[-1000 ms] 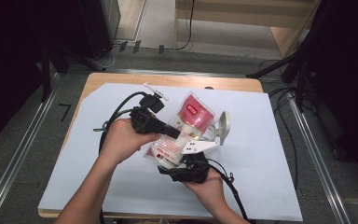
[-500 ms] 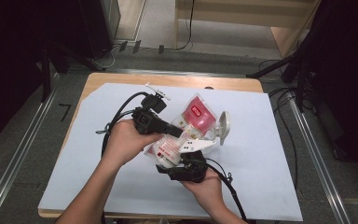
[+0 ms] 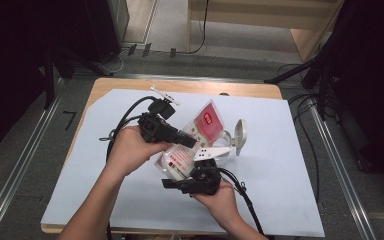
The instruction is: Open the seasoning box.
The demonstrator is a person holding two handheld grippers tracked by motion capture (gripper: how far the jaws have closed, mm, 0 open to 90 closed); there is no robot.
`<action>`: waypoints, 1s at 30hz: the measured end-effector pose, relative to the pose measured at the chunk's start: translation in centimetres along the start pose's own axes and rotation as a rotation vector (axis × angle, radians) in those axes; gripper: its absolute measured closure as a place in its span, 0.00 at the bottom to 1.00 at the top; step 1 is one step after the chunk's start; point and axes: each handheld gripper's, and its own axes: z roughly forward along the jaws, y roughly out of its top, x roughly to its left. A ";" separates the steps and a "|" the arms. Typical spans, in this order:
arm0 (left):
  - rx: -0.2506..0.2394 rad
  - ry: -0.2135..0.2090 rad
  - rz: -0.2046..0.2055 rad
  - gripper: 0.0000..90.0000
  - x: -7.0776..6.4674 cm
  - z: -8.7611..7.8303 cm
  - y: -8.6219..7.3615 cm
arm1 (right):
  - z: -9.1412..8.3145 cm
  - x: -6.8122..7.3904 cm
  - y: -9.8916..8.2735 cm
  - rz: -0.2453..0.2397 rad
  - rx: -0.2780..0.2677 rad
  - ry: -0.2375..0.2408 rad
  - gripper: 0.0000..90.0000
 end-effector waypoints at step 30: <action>-0.051 0.094 -0.051 1.00 -0.1 0.8 0.0 | -0.1 0.7 0.3 -0.085 0.065 -0.221 0.67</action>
